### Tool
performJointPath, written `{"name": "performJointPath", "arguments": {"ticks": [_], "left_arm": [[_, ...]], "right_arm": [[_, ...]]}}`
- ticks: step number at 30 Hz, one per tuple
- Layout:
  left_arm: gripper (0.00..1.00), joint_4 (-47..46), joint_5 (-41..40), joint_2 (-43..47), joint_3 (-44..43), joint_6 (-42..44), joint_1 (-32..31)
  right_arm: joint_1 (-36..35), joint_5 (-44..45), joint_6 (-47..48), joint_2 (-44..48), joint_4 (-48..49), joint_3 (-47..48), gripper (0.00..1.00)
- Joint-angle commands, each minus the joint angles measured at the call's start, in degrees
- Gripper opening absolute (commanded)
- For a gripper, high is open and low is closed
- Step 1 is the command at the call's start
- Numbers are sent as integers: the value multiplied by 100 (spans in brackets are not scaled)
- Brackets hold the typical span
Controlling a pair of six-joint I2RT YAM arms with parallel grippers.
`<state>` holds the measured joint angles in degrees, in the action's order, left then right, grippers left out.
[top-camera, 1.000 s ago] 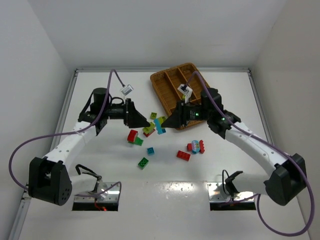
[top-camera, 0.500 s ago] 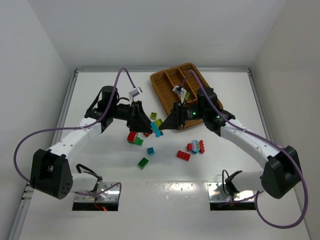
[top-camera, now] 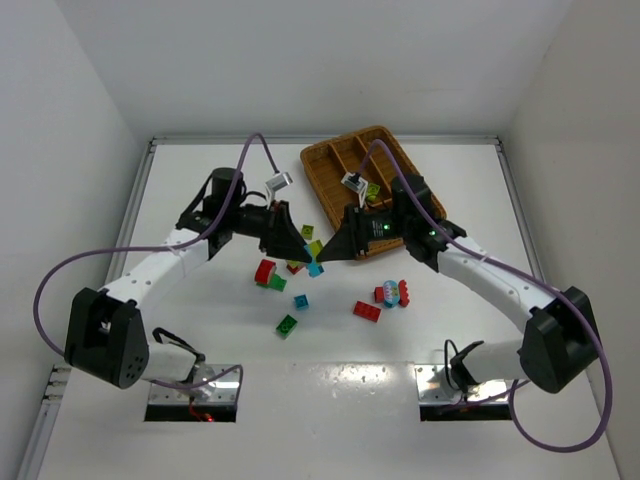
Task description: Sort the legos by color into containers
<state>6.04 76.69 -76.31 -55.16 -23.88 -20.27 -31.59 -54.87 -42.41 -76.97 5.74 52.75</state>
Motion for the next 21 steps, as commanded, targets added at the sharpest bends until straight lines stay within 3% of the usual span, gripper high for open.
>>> {"name": "performJointPath", "arguments": {"ticks": [1,2,5,12,18,21], "left_arm": [[34,-191,110,11,-311,164,-56],[20,-191,-21,11,-312,164,-56],[0,-191,-197,-50,-312,164,-56],[0,-139,-664,-50,-197,50,208],[0,-139,-804,-165,-259,-64,436],[0,-139,-1066,-217,-312,-213,507]], "right_arm": [[-22,12,75,-64,182,156,18],[-22,12,75,-64,130,156,18],[-22,64,128,-64,41,156,15],[179,1372,357,401,-670,209,13],[531,1918,357,464,-820,96,13],[680,2917,277,359,-1196,226,15]]}}
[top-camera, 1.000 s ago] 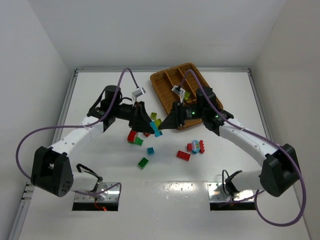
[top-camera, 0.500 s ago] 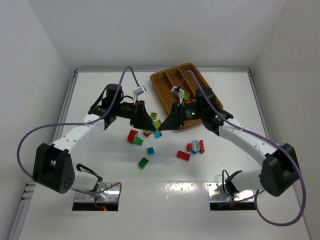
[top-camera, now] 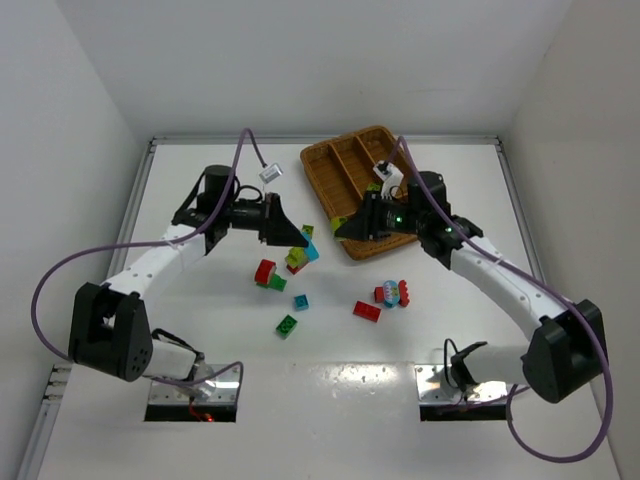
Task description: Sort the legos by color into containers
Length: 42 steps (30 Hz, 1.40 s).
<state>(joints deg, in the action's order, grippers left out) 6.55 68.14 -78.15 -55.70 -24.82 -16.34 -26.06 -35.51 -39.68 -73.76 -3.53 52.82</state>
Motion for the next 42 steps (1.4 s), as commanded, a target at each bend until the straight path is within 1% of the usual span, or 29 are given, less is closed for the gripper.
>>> {"name": "performJointPath", "arguments": {"ticks": [1,2,3,4,5,6,8,9,10,12,16,18,19,21,23,24,25,27,29,30,31,32,33,34,35,36,38,39,42], "left_arm": [[0,-189,-370,-34,-257,-172,166],[0,-32,-850,-34,-327,-233,166],[0,56,-1072,-103,-327,-234,236],[0,57,-1318,-104,-388,-312,236],[0,431,-1843,-200,-554,-313,236],[0,557,-2031,-322,-625,-313,236],[0,821,-2583,-393,-748,-313,236],[0,822,-2743,-394,-810,-400,236],[0,900,-2910,-394,-811,-453,236],[0,954,-3278,-447,-880,-576,184],[0,1138,-3623,-684,-1135,-629,184],[0,1261,-3693,-868,-1320,-629,184],[0,1261,-3763,-930,-1381,-629,131],[0,1314,-3929,-1000,-1452,-708,131],[0,1314,-4018,-1053,-1575,-709,70],[0,1314,-4149,-1192,-1688,-761,69],[0,1314,-4151,-1263,-1768,-814,8],[0,1314,-4212,-1439,-2022,-875,-44],[0,1314,-4326,-1755,-2233,-936,-97],[0,1314,-4327,-1861,-2348,-998,-150],[0,1314,-4492,-1975,-2584,-999,-150],[0,1314,-4572,-2237,-2734,-1077,-229],[0,1314,-4651,-2396,-3066,-1078,-282],[0,1314,-4869,-2555,-3243,-1139,-369],[0,1314,-4993,-2730,-3419,-1139,-422],[0,1314,-5229,-3097,-3778,-1139,-510],[0,1314,-5293,-3503,-4192,-1139,-589],[0,1366,-5293,-3888,-4595,-1139,-659],[0,1367,-5600,-4418,-5177,-1139,-748]], "right_arm": [[224,1785,-161,-42,-576,386,17],[225,2202,-215,-303,-770,683,17],[303,3024,-311,-471,-937,851,17],[304,3371,-312,-656,-1217,1027,18],[382,3610,-312,-1093,-1307,1394,18],[470,3978,-312,-1349,-1430,1624,18],[532,4261,-251,-1842,-1686,2273,18],[532,4428,-190,-2340,-1738,2512,18],[584,4525,-128,-2589,-1895,2949,19],[655,4675,-75,-3246,-1958,3338,19],[761,4676,-14,-4040,-2046,4392,23],[822,4597,-13,-4558,-2046,4727,26],[883,4544,-13,-4743,-2142,5129,27],[884,4544,-13,-5191,-2292,5579,38],[937,4474,-13,-5411,-2371,5853,58],[989,4413,-13,-5586,-2424,6132,73],[989,4412,-13,-5649,-2485,6266,76],[989,4412,48,-5650,-2661,6451,77],[989,4499,100,-5405,-2662,6356,77],[989,4552,101,-5221,-2609,6024,71],[1050,4622,101,-4749,-2539,5760,68],[1051,4623,-12,-4457,-2312,5096,65],[1103,4623,-13,-4150,-2180,4715,64],[1104,4623,-92,-3834,-2065,4337,64],[1104,4623,-92,-3230,-1960,3585,64],[1104,4571,-92,-2954,-1741,3247,64],[1104,4701,-92,-2514,-1739,2519,64],[1104,4702,-40,-2129,-1869,2305,65],[1104,4755,-40,-1556,-2055,1602,69]]}}
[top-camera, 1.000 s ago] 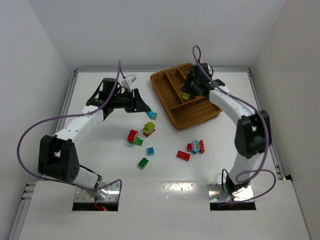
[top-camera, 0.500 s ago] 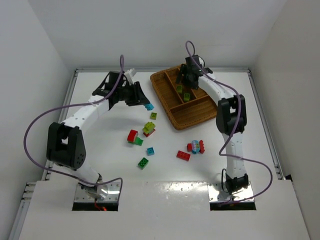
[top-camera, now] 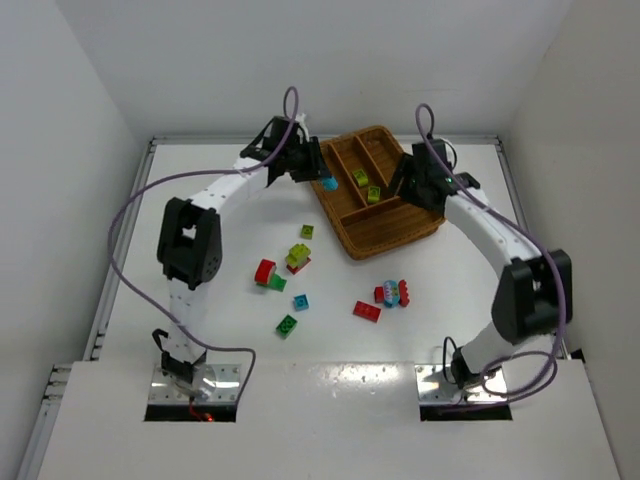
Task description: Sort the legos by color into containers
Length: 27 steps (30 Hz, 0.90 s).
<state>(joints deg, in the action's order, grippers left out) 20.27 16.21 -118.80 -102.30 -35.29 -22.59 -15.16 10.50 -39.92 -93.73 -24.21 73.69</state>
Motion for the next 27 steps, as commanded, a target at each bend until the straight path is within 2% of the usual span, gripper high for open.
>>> {"name": "performJointPath", "arguments": {"ticks": [1,2,3,4,7,9,11,15,19,20,22,23,24,27], "left_arm": [[0,133,-469,-554,-928,-153,-193],[0,135,-522,-930,-1123,-206,-193],[5,204,-522,-1108,-1308,-259,-193],[31,310,-470,-1284,-1728,-259,-193],[67,626,-312,-1821,-2389,-312,-193],[75,627,-258,-1735,-2391,-312,-193],[80,627,-188,-1568,-2242,-312,-246],[80,627,-188,-752,-1628,-180,-439],[80,627,-714,382,-758,153,-510],[80,679,-1072,898,-278,206,-510],[80,680,-1286,1384,226,207,-510],[80,680,-1426,1813,689,207,-510],[80,680,-1506,2008,920,259,-510],[80,628,-1682,2597,1773,259,-562]], "right_arm": [[13,154,-16,818,-75,-792,70],[13,154,-16,1004,-128,-934,70],[13,154,-68,1189,-198,-1083,71],[13,84,-68,1521,-198,-1302,71],[-49,-109,-68,1884,-505,-1550,74],[-49,-372,45,2113,-637,-1743,74],[-127,-584,46,2192,-699,-1858,74],[-627,-584,99,2325,-770,-2340,74],[-1101,-270,-190,2325,-1006,-2701,70],[-1182,-164,-305,2403,-1059,-2928,70],[-1174,-4,-718,2509,-1121,-3219,67],[-1034,-57,-875,2648,-1060,-3516,58],[-1033,-153,-877,2702,-982,-3659,55],[-857,-531,-877,2467,-779,-3801,53]]}}
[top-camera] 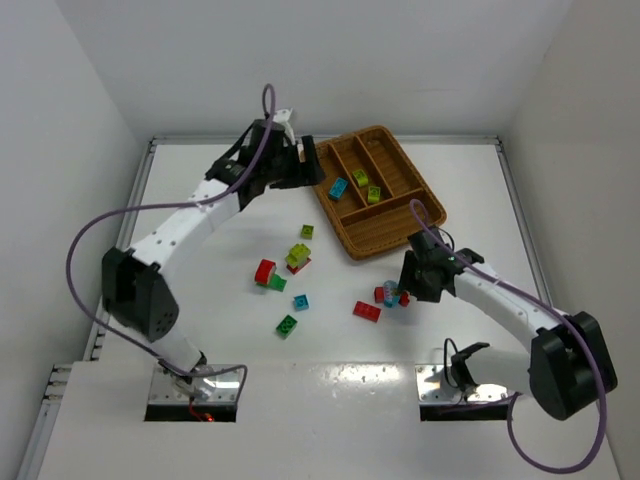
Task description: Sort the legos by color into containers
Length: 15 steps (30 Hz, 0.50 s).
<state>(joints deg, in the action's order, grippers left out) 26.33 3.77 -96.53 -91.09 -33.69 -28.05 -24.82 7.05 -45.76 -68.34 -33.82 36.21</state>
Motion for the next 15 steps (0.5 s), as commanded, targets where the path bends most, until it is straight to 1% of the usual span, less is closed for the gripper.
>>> {"name": "performJointPath", "arguments": {"ticks": [1,2,3,5,7,8,9,10,11,15], "left_arm": [[80,22,-439,468,819,30,-16],[80,-31,-343,547,969,29,-77],[80,-31,-290,617,1214,29,-77],[80,-31,-289,801,1417,29,-226],[80,-31,-464,934,1769,29,-227],[80,-31,-517,995,1883,-58,-227],[80,-31,-518,1118,2050,-119,-166],[80,-31,-518,1180,2103,-120,-165],[80,-31,-518,1241,2104,-120,-96],[80,-31,-641,1444,2166,-120,19]], "right_arm": [[109,-282,-180,-170,183,-52,51],[109,-509,-101,-171,296,-52,51],[48,-512,-48,-171,297,9,51],[-347,-564,32,91,403,70,52],[-672,-564,207,224,455,228,59],[-1100,-486,373,224,456,325,61],[-1322,-424,453,163,386,387,64],[-1507,-424,567,58,385,439,66],[-1839,-319,742,-256,263,544,67],[-2343,-134,1095,-1074,192,879,73]]}}
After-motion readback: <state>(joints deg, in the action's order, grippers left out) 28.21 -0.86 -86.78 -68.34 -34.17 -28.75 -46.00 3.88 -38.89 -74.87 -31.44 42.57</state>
